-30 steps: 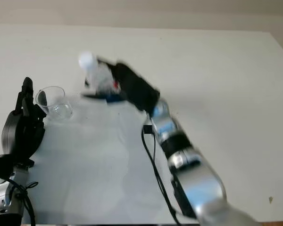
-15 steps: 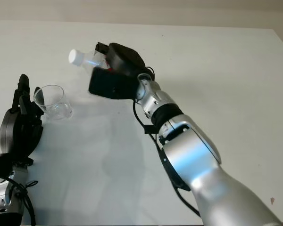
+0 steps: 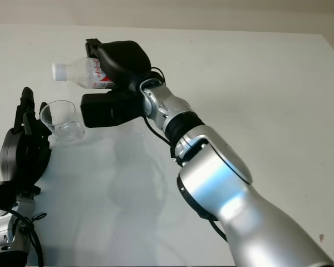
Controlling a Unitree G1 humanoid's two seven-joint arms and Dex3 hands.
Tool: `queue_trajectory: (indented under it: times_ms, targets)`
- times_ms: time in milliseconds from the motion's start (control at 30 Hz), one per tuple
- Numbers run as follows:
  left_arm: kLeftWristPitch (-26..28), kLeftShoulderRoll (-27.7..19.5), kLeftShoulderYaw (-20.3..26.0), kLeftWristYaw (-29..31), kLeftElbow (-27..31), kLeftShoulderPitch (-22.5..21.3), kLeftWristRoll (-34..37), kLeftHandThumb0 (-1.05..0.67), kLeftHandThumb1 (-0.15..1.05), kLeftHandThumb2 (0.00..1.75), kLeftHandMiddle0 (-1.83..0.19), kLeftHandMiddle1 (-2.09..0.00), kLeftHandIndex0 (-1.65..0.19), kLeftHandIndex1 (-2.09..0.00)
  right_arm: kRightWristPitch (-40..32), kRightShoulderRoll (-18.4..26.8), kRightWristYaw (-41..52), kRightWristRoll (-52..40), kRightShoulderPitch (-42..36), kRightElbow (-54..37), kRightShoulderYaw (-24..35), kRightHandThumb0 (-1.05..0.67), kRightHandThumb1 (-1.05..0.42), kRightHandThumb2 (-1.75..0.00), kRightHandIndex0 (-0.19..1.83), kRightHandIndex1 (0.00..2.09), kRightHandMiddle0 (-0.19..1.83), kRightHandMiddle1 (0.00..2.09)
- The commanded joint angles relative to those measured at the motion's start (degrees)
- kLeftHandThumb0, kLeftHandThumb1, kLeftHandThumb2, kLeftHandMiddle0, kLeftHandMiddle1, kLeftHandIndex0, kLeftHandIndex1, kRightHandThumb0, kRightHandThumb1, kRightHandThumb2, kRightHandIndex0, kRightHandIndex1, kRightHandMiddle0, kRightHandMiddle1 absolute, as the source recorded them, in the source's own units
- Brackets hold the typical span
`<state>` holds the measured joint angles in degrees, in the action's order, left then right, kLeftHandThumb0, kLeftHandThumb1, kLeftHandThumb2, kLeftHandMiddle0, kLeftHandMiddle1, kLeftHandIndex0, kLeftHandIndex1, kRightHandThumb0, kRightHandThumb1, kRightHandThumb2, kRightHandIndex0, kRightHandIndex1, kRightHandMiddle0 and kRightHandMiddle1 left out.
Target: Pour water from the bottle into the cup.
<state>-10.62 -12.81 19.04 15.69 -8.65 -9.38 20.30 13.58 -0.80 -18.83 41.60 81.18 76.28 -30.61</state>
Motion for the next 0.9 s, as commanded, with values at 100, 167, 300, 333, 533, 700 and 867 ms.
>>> queue_trajectory:
  times_ms: [100, 167, 300, 333, 533, 700, 867]
  targets:
    - [-0.17, 0.72, -0.6, -0.28, -0.79, 0.48, -0.59, -0.81, 1.05, 0.6, 0.19, 0.0, 0.19, 0.0, -1.05, -1.05, -0.77, 2.39, 3.0, -0.04, -2.45, -0.24, -0.99, -0.05, 0.55, 2.09, 0.11, 1.84]
    - [-0.02, 0.86, -0.59, -0.7, -0.68, 0.5, -0.67, -0.82, 1.05, 0.6, 0.19, 0.0, 0.19, 0.0, -1.29, -1.18, -1.55, 3.74, 3.16, 0.06, -3.78, -0.26, -0.97, -0.05, 0.56, 2.09, 0.14, 1.63]
    - [-0.15, 1.27, -0.67, -1.13, -0.83, 0.39, -0.66, -0.81, 1.05, 0.6, 0.19, 0.0, 0.19, 0.0, -1.84, -1.2, -3.26, 6.9, 3.51, 0.27, -6.97, -0.29, -0.98, -0.06, 0.65, 2.09, 0.21, 0.86]
    - [-0.3, 1.36, -0.69, -1.07, -0.97, 0.36, -0.62, -0.81, 1.05, 0.6, 0.19, 0.0, 0.19, 0.0, -2.11, -1.07, -4.27, 8.27, 3.59, 0.33, -8.3, -0.31, -1.0, -0.06, 0.65, 2.09, 0.21, 0.79]
    - [-0.94, 1.69, -0.51, -0.78, -1.39, 0.35, -0.41, -0.8, 1.05, 0.61, 0.19, 0.0, 0.19, 0.0, -2.2, -0.31, -9.16, 14.19, 4.06, 0.73, -13.87, -0.4, -0.98, -0.05, 0.69, 2.09, 0.3, 1.51]
    - [-1.72, 1.53, -0.42, -0.52, -1.97, 0.38, -0.52, -0.81, 1.05, 0.61, 0.19, 0.0, 0.19, 0.0, -1.8, 0.75, -10.91, 16.29, 4.34, 1.0, -16.11, -0.38, -0.96, -0.05, 0.72, 2.09, 0.31, 1.81]
    - [-1.91, 1.66, -0.39, -0.53, -2.23, 0.26, -0.33, -0.8, 1.05, 0.6, 0.19, 0.0, 0.19, 0.0, -2.0, 1.96, -13.22, 18.58, 4.63, 1.06, -18.42, -0.42, -0.96, -0.05, 0.77, 2.09, 0.28, 1.79]
